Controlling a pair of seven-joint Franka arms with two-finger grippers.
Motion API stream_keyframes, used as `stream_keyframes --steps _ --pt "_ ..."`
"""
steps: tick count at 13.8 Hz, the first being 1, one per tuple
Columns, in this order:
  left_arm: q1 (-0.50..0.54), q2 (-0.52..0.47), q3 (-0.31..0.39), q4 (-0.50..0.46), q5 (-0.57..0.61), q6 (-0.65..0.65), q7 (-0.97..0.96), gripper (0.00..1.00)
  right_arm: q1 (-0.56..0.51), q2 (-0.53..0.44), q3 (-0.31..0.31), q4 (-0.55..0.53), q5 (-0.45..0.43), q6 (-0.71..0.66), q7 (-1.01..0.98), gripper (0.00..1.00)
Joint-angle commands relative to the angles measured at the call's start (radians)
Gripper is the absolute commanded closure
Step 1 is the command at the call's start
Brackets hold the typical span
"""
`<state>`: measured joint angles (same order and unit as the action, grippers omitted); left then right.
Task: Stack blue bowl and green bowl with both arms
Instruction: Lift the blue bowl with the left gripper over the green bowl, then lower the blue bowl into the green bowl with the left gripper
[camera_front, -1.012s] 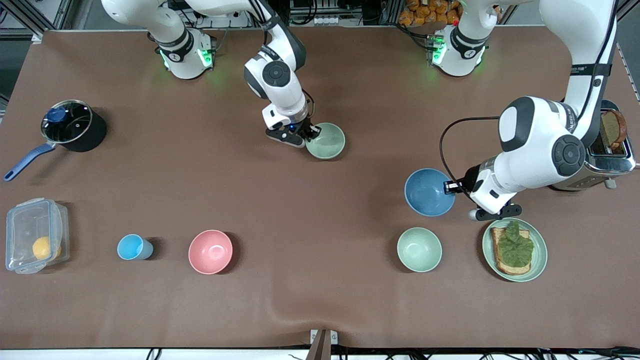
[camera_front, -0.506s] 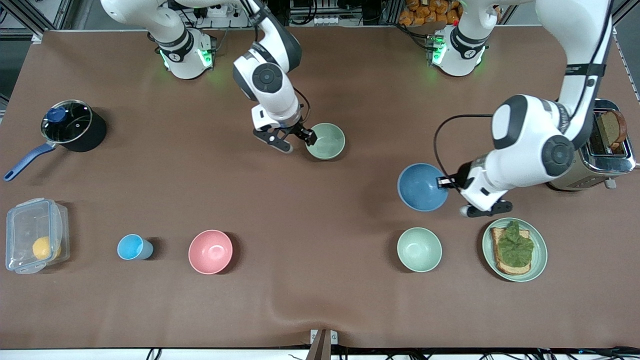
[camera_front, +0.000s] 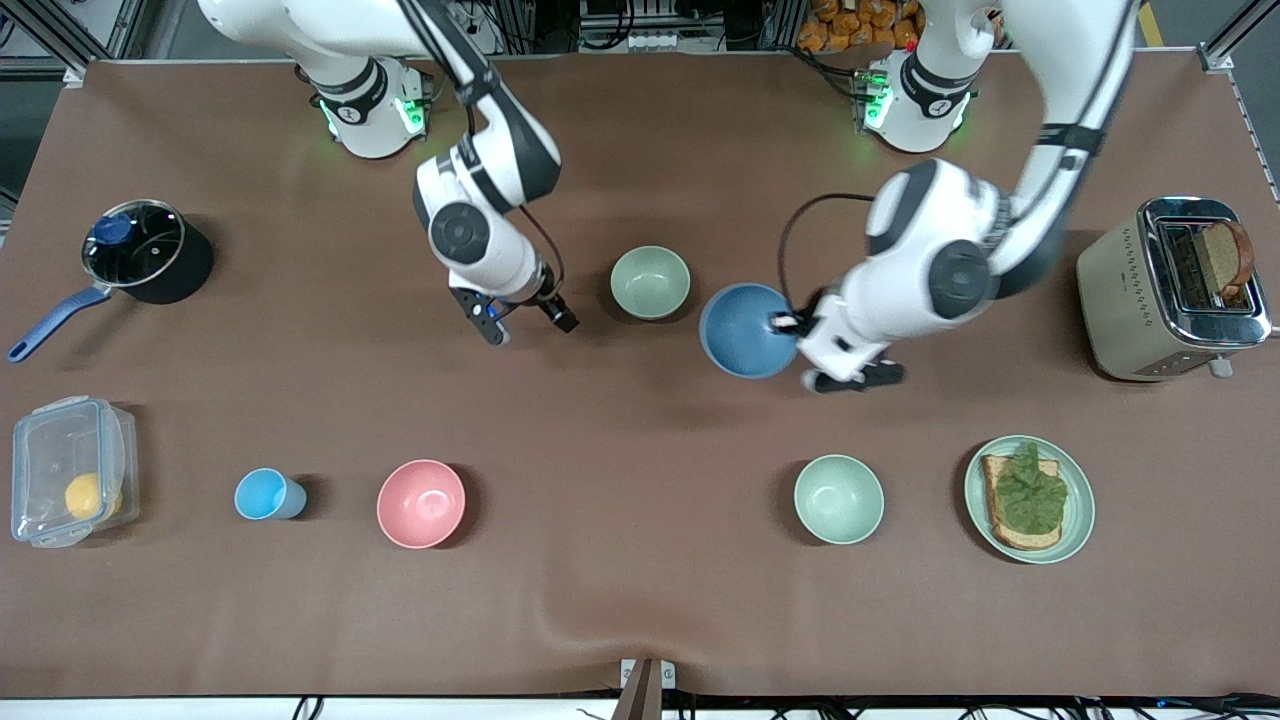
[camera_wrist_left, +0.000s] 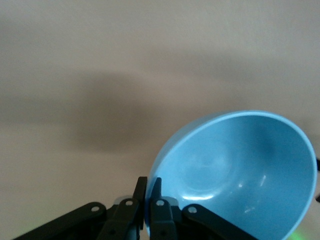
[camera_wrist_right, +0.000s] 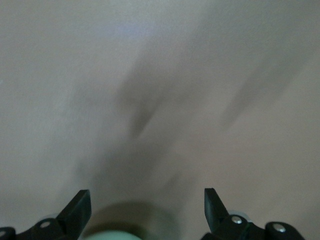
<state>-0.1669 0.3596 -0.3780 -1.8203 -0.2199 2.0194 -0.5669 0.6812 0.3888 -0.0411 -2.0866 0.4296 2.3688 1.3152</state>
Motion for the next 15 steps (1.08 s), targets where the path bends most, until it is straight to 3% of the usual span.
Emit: stream_keyframes --steps 1,6,9,15 --pt "-0.066 -0.002 -0.002 -0.065 -0.021 0.102 -0.092 1.00 0.006 0.045 0.013 0.008 0.134 0.072 0.026 0.00" --pt "-0.065 -0.048 -0.073 -0.229 -0.022 0.289 -0.122 1.00 0.030 0.059 0.018 0.007 0.326 0.141 0.015 0.00" --pt "-0.063 -0.094 -0.119 -0.356 -0.053 0.444 -0.123 1.00 0.038 0.073 0.018 0.008 0.365 0.164 0.013 0.00" --pt "-0.082 -0.077 -0.134 -0.370 -0.056 0.478 -0.148 1.00 0.049 0.096 0.020 0.008 0.390 0.202 0.013 0.00"
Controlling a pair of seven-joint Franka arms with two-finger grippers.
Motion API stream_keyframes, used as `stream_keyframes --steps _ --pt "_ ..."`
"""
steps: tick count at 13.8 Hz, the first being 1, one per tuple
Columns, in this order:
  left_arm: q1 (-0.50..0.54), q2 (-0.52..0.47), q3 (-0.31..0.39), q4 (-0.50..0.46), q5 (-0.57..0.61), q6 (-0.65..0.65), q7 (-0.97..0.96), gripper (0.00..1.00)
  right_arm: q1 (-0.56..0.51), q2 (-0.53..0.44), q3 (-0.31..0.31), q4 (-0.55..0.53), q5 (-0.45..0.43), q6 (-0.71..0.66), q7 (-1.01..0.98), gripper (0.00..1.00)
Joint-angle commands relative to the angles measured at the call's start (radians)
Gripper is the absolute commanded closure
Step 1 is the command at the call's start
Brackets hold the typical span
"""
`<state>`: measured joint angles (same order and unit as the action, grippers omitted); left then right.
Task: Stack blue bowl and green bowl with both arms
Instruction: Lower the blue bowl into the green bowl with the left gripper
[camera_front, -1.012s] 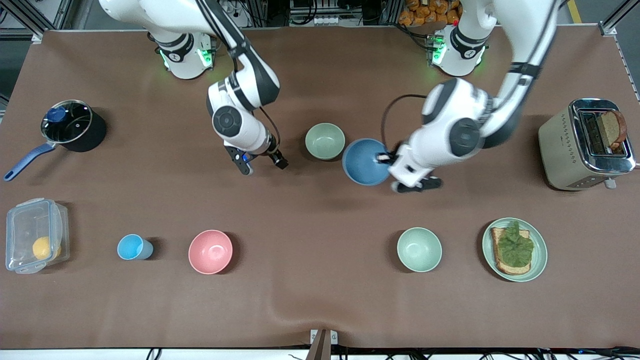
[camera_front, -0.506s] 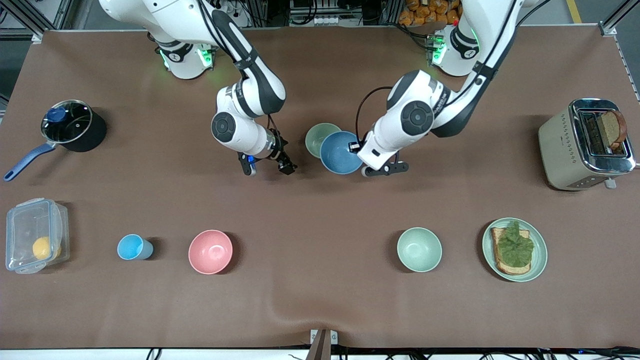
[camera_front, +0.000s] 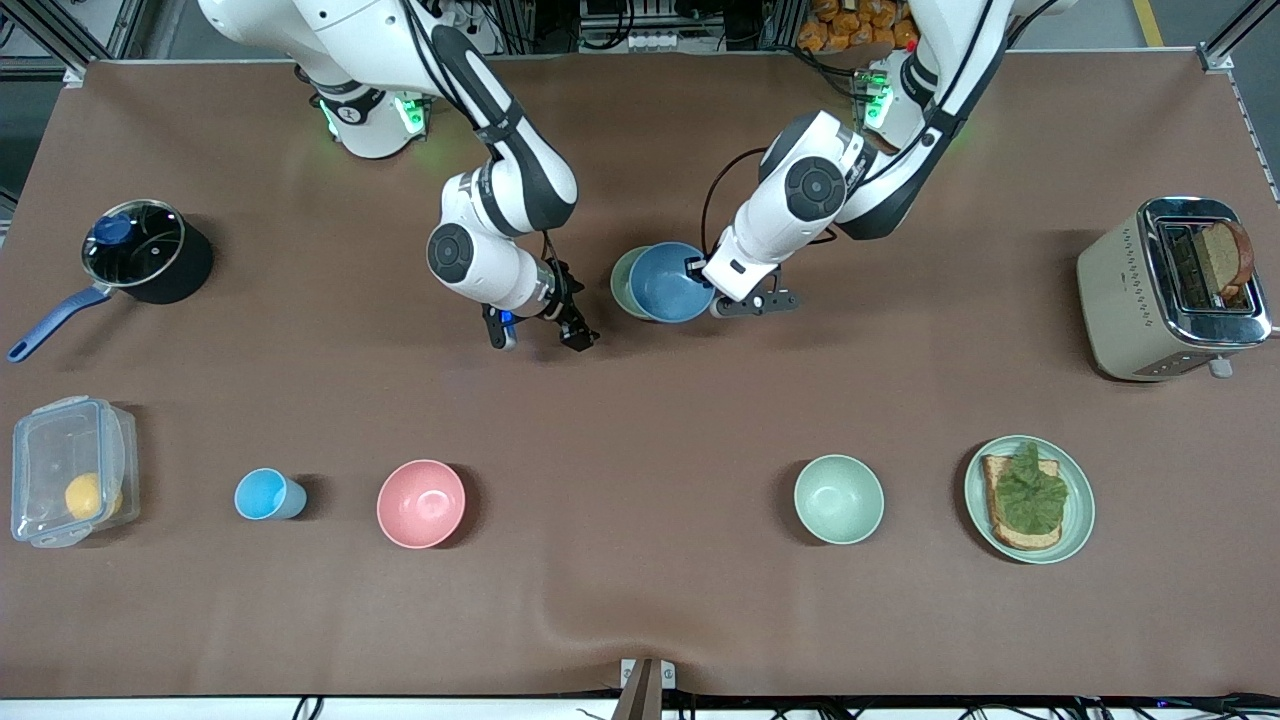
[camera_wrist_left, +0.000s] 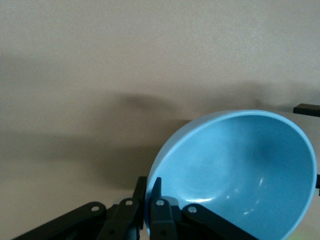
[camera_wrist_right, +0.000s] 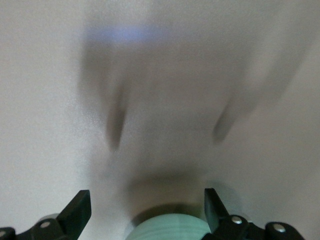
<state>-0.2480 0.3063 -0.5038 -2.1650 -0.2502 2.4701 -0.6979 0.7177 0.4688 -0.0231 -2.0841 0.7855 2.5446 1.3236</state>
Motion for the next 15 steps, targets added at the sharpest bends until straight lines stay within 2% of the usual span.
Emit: stream_keyframes --steps 1,15 --pt "-0.011 -0.016 -0.009 -0.024 -0.026 0.032 -0.018 1.00 0.017 0.017 0.000 0.006 0.047 0.037 0.005 0.00" --pt "-0.048 0.085 -0.007 0.042 -0.023 0.033 -0.083 1.00 0.023 0.020 0.000 0.006 0.052 0.039 0.003 0.00"
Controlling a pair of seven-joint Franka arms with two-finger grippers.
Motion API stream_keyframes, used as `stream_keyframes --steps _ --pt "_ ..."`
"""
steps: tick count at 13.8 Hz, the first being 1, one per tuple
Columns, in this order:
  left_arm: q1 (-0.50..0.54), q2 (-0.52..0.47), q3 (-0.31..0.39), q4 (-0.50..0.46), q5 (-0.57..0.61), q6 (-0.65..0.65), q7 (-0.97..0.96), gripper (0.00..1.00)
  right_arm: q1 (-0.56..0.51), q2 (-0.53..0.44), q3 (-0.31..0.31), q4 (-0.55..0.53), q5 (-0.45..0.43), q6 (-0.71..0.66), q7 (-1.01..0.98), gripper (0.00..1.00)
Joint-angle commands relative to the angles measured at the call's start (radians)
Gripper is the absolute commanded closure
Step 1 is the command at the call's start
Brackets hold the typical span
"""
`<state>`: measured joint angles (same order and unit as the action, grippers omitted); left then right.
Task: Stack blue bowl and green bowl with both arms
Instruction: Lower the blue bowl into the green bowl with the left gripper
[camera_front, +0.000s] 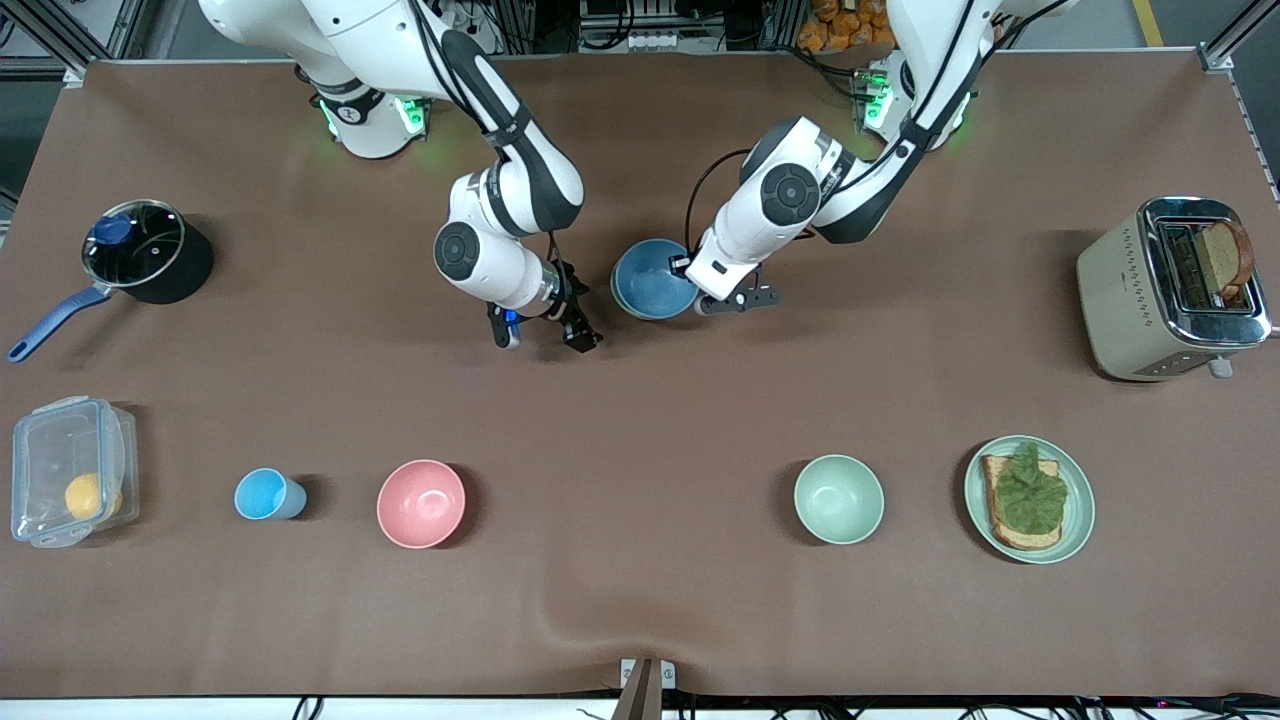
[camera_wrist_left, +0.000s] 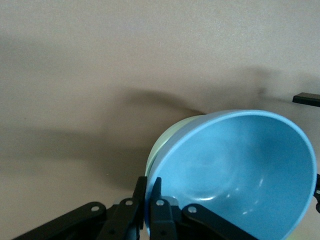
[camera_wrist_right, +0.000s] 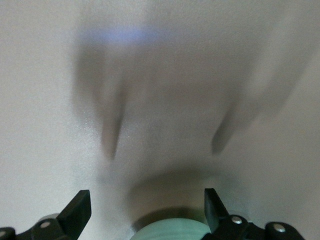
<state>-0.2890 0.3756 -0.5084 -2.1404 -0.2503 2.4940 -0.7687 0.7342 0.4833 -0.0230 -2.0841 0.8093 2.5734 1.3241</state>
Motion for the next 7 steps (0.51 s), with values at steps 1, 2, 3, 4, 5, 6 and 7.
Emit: stream_keyframes --steps 1,2,3,4,5,6,7 --pt "-0.012 0.019 -0.002 0.022 -0.023 0.009 -0.014 1.00 0.010 0.006 0.000 0.006 0.028 0.010 0.003 0.00" --pt "-0.015 0.028 -0.002 0.027 -0.023 0.009 -0.014 1.00 0.010 0.006 0.000 0.006 0.028 0.010 0.003 0.00" --pt "-0.016 0.034 -0.002 0.027 -0.021 0.009 -0.018 1.00 0.010 0.006 0.000 0.006 0.028 0.010 0.003 0.00" --pt "-0.019 0.037 -0.002 0.027 -0.020 0.009 -0.020 1.00 0.011 0.006 0.000 0.006 0.028 0.010 0.003 0.00" --pt "-0.019 0.040 -0.002 0.027 -0.018 0.009 -0.020 1.00 0.011 0.006 0.000 0.006 0.028 0.010 0.003 0.00" --pt "-0.019 0.045 -0.002 0.028 -0.015 0.009 -0.020 1.00 0.010 0.006 0.000 0.006 0.028 0.008 0.003 0.00" --pt "-0.019 0.049 -0.001 0.028 -0.014 0.009 -0.020 1.00 0.010 0.005 0.000 0.006 0.028 0.008 0.003 0.00"
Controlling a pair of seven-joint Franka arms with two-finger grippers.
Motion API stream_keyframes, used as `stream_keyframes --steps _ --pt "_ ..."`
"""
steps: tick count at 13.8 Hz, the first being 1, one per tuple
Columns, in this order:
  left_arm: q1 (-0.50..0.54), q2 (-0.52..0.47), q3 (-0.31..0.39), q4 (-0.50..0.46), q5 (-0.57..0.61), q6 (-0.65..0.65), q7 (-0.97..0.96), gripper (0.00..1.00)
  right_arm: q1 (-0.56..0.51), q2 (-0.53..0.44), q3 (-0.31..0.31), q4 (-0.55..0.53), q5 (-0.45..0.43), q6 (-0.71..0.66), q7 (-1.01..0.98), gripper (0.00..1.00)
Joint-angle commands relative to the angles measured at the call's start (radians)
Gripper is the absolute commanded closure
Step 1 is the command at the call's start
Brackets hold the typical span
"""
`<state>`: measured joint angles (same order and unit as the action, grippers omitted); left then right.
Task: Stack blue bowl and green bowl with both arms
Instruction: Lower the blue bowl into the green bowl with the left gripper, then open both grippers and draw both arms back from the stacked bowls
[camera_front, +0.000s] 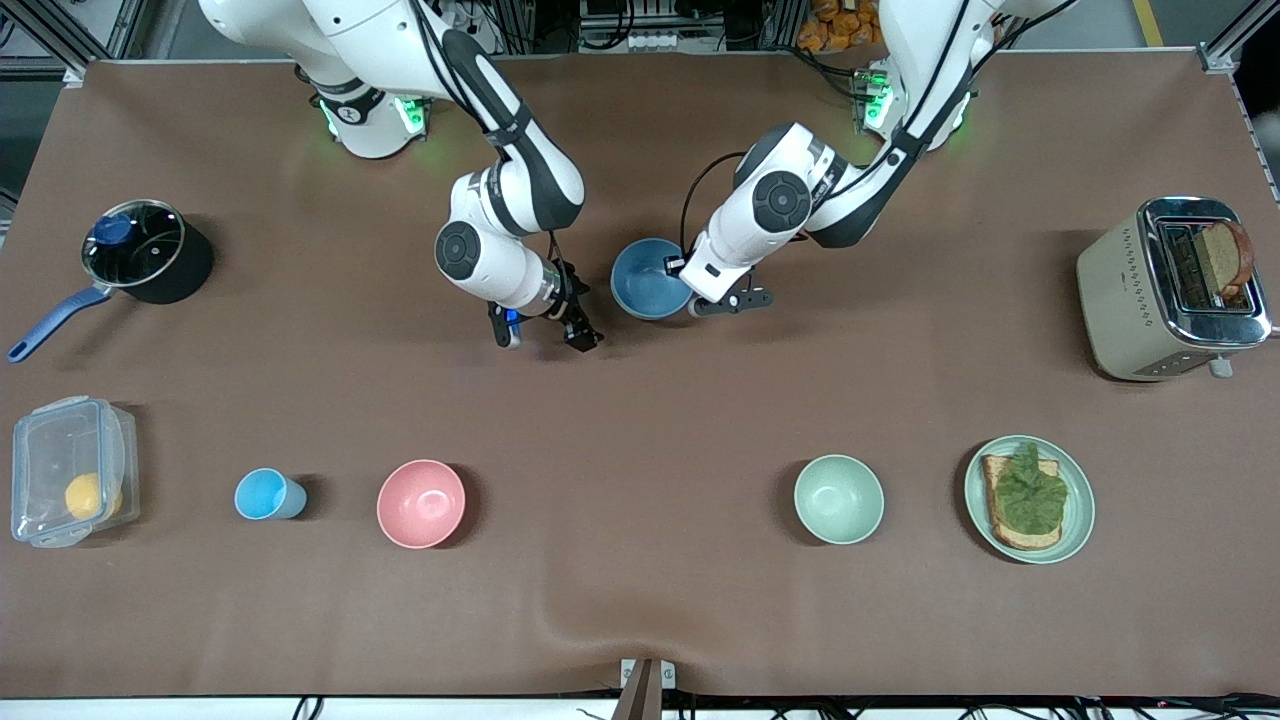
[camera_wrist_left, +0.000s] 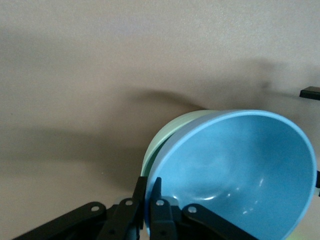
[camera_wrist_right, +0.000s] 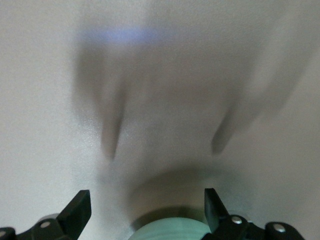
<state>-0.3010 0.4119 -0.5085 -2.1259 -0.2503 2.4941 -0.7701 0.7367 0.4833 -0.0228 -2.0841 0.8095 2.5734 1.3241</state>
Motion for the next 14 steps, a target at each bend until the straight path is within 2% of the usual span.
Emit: stream_keyframes --steps 1,2,3,4,5,9,11,14 --pt "-0.007 0.015 -0.001 0.014 -0.014 0.009 -0.018 1.00 0.007 0.006 0.000 0.006 0.028 0.008 0.003 0.00" --pt "-0.006 0.016 -0.001 0.017 -0.014 0.009 -0.018 1.00 0.007 0.006 0.000 0.006 0.028 0.008 0.003 0.00" --pt "-0.004 0.019 -0.001 0.024 -0.014 0.009 -0.020 0.66 0.007 0.006 0.000 0.006 0.028 0.008 0.001 0.00" --pt "-0.006 0.030 -0.001 0.036 -0.014 0.008 -0.020 0.25 0.009 0.005 0.000 0.006 0.028 0.007 0.001 0.00" --pt "-0.007 0.034 0.001 0.044 -0.012 0.005 -0.023 0.00 0.009 0.005 0.000 0.006 0.027 0.007 0.001 0.00" --pt "-0.009 0.016 -0.001 0.050 -0.009 -0.018 -0.049 0.00 0.009 0.003 0.000 0.006 0.028 0.005 0.001 0.00" --pt "0.002 -0.018 0.004 0.084 -0.009 -0.114 -0.049 0.00 0.007 -0.003 -0.002 0.006 0.025 -0.004 0.000 0.00" --pt "0.063 -0.025 0.016 0.213 0.040 -0.315 -0.049 0.00 -0.016 -0.018 -0.009 0.006 0.013 -0.025 -0.043 0.00"
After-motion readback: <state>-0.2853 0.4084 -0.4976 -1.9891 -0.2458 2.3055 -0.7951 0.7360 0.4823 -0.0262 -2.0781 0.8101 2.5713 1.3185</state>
